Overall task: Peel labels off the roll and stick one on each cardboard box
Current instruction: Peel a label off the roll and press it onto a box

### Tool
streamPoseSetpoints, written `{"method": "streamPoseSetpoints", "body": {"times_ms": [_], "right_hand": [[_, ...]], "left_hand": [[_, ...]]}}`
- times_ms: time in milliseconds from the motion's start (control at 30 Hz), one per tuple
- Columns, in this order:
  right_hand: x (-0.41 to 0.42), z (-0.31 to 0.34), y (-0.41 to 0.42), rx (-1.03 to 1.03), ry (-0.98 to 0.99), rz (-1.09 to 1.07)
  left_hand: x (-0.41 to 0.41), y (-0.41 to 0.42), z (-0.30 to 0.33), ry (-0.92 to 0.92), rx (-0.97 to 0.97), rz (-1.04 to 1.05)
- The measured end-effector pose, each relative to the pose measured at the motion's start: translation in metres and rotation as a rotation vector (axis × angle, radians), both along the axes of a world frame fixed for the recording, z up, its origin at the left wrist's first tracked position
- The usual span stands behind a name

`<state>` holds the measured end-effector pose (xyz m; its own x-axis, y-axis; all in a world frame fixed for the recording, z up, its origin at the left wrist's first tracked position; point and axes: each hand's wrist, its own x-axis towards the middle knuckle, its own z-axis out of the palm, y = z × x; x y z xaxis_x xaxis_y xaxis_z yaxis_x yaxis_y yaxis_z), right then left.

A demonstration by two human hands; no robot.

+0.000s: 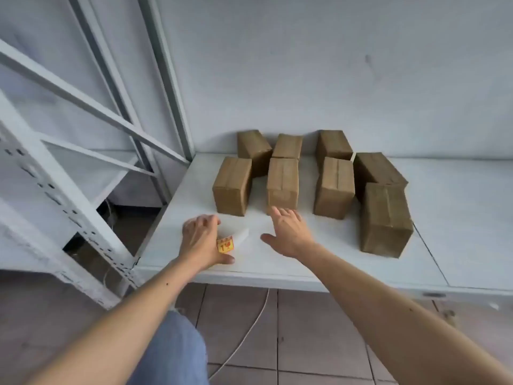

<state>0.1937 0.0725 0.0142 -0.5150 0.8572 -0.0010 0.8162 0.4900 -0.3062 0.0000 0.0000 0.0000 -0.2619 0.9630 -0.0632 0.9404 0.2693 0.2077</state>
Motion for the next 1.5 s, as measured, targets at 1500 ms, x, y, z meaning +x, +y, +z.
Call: {"method": "streamPoseSetpoints", "body": {"times_ms": [1500], "right_hand": [[0.132, -0.011, 0.029, 0.172, 0.659, -0.24]], "left_hand": [[0.135, 0.097, -0.009, -0.91, 0.333, -0.5]]}}
